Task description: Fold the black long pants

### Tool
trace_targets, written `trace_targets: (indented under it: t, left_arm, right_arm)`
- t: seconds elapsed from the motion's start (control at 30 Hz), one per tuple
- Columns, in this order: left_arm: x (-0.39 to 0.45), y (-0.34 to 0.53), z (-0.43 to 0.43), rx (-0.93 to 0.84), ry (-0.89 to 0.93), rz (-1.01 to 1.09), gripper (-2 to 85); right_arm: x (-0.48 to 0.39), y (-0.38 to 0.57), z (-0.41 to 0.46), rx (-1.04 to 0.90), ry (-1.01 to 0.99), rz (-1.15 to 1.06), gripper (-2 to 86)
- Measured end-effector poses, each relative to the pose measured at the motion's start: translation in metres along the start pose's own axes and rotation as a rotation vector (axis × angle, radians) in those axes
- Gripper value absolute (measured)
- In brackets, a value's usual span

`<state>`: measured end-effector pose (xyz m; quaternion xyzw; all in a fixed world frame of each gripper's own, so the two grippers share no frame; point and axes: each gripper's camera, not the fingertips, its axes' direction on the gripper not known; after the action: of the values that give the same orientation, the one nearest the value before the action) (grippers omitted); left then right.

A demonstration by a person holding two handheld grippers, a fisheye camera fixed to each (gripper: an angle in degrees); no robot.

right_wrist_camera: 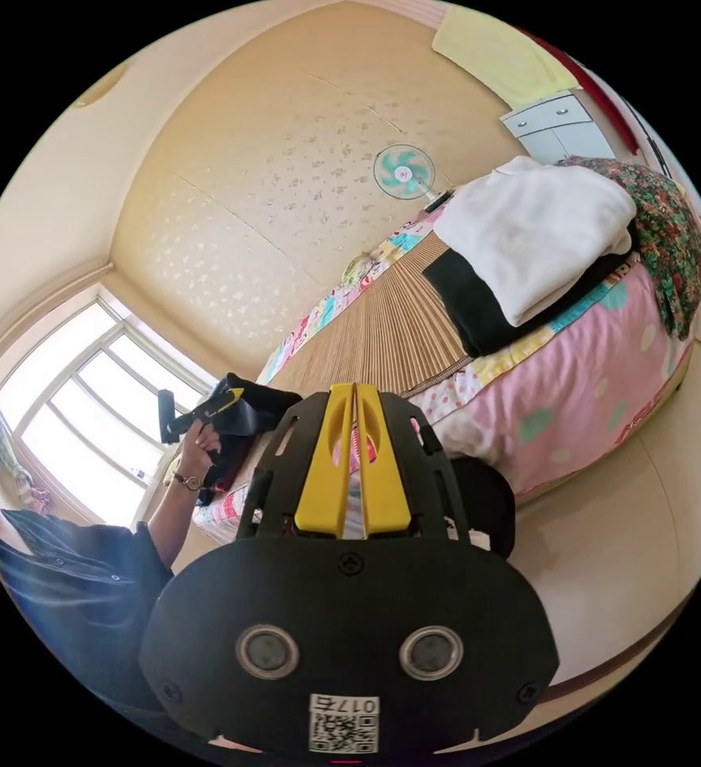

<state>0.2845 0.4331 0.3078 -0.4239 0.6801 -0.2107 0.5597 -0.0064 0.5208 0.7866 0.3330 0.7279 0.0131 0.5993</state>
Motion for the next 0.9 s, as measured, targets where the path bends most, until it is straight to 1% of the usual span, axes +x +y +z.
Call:
trace_targets:
  t: [0.03,0.1,0.17,0.27,0.33,0.4,0.43,0.5,0.53,0.6,0.67,0.7,0.77,0.8,0.83,0.9]
  left_arm:
    - [0.016,0.006,0.011,-0.006,0.031,0.029,3.2]
    - [0.069,0.032,0.038,-0.039,0.157,0.131,2.3]
    - [0.095,0.055,0.036,-0.025,0.172,0.156,1.6]
    - [0.103,0.096,-0.002,0.073,0.146,0.136,1.8]
    - [0.086,0.113,-0.03,0.102,0.115,0.074,2.9]
    - [0.043,0.131,-0.066,0.117,0.099,-0.06,5.3]
    - [0.031,0.135,-0.075,0.123,0.095,-0.095,6.0]
    - [-0.019,0.156,-0.11,0.167,0.007,-0.257,7.5]
    - [-0.031,0.161,-0.117,0.175,-0.026,-0.3,7.7]
    - [-0.081,0.176,-0.142,0.197,-0.108,-0.474,8.6]
    - [-0.113,0.18,-0.154,0.227,-0.103,-0.538,9.8]
    - [-0.134,0.178,-0.156,0.215,-0.101,-0.581,9.9]
    - [-0.162,0.173,-0.153,0.184,-0.092,-0.634,10.1]
    - [-0.177,0.169,-0.152,0.181,-0.095,-0.658,10.2]
    - [-0.183,0.168,-0.152,0.182,-0.1,-0.671,10.2]
    - [-0.209,0.163,-0.15,0.199,-0.079,-0.719,9.8]
  right_arm:
    - [-0.008,0.006,0.007,-0.022,0.022,-0.029,0.9]
    - [-0.02,0.015,0.019,-0.061,0.056,-0.072,1.3]
    - [-0.036,0.027,0.037,-0.117,0.082,-0.139,2.5]
    - [-0.06,0.044,0.066,-0.182,0.041,-0.236,5.1]
    - [-0.075,0.054,0.086,-0.212,-0.006,-0.279,6.9]
    - [-0.089,0.064,0.11,-0.247,-0.065,-0.316,8.1]
    - [-0.098,0.07,0.129,-0.275,-0.095,-0.335,8.7]
    - [-0.112,0.081,0.162,-0.33,-0.118,-0.362,9.7]
    - [-0.123,0.09,0.188,-0.378,-0.126,-0.386,10.4]
    - [-0.141,0.105,0.225,-0.446,-0.102,-0.427,11.7]
    - [-0.164,0.128,0.277,-0.535,-0.008,-0.516,13.4]
    - [-0.169,0.135,0.289,-0.556,0.031,-0.542,13.5]
    - [-0.18,0.164,0.343,-0.669,0.223,-0.65,13.2]
    - [-0.18,0.171,0.356,-0.696,0.286,-0.669,12.9]
    - [-0.18,0.183,0.374,-0.692,0.41,-0.693,10.3]
    - [-0.183,0.188,0.38,-0.66,0.42,-0.693,6.5]
